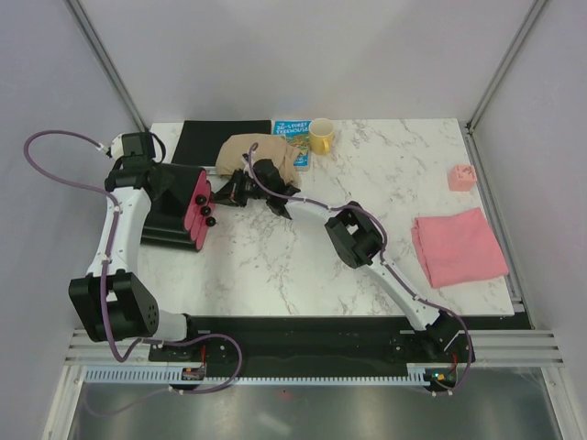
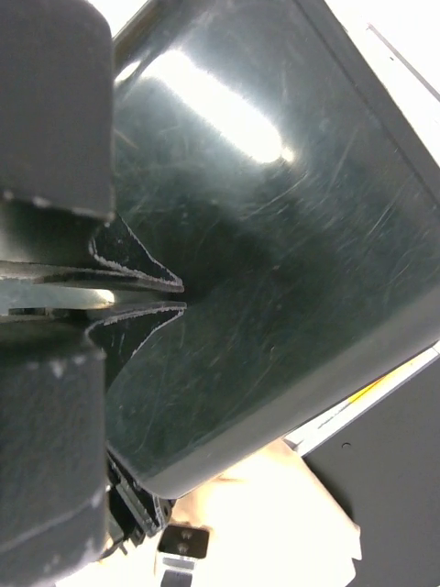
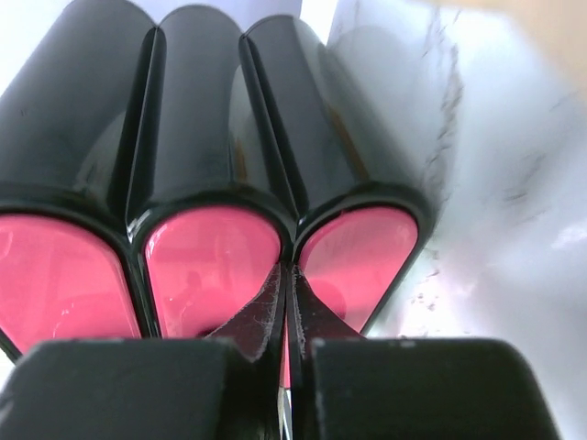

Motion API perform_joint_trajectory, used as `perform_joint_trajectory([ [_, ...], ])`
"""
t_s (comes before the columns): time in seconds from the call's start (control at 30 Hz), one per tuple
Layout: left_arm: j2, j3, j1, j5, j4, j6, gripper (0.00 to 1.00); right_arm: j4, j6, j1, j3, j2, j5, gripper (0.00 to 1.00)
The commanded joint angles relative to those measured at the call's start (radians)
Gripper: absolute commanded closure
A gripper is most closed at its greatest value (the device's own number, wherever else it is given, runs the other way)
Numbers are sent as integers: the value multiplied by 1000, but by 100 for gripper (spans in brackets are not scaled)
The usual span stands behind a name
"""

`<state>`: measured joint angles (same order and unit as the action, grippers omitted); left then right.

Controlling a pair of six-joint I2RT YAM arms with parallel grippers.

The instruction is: Fold and stack the t-shirts

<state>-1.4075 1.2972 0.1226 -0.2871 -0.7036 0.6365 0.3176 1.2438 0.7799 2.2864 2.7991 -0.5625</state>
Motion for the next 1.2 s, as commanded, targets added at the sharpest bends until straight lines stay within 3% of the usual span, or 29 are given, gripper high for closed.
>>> perform_joint_trajectory([
  [0.0, -33, -64, -3, 35, -218, -11, 81, 124, 42, 73, -27, -6, -60, 95],
  [0.1, -24, -68, -3, 78, -223, 8, 79, 129, 46, 71, -25, -7, -71, 86],
  [0.13, -19, -75, -5, 97, -223, 29, 77, 126, 46, 65, -25, -16, -74, 69],
  [0.4, 45, -26, -6, 132, -221, 55, 64, -10, -160, -59, -214, -300, -106, 66],
  [0.53, 58, 25, -5, 158, -220, 77, 63, -262, -370, -126, -243, -462, -123, 60],
  [0.67, 54, 53, -6, 183, -220, 81, 63, -700, -642, -149, -162, -495, -59, 60],
  [0.7, 53, 54, -5, 192, -218, 75, 63, -728, -665, -154, -171, -500, -48, 58],
  [0.93, 59, 5, -6, 212, -217, 60, 64, -736, -707, -177, -288, -543, 65, 50],
  [0.97, 62, 1, -9, 212, -215, 60, 64, -735, -713, -180, -306, -544, 113, 48],
  [1.0, 62, -4, -11, 207, -211, 54, 65, -735, -715, -180, -311, -544, 134, 39],
  [1.17, 64, -29, -21, 213, -186, 43, 66, -706, -690, -211, -309, -512, 173, 40],
])
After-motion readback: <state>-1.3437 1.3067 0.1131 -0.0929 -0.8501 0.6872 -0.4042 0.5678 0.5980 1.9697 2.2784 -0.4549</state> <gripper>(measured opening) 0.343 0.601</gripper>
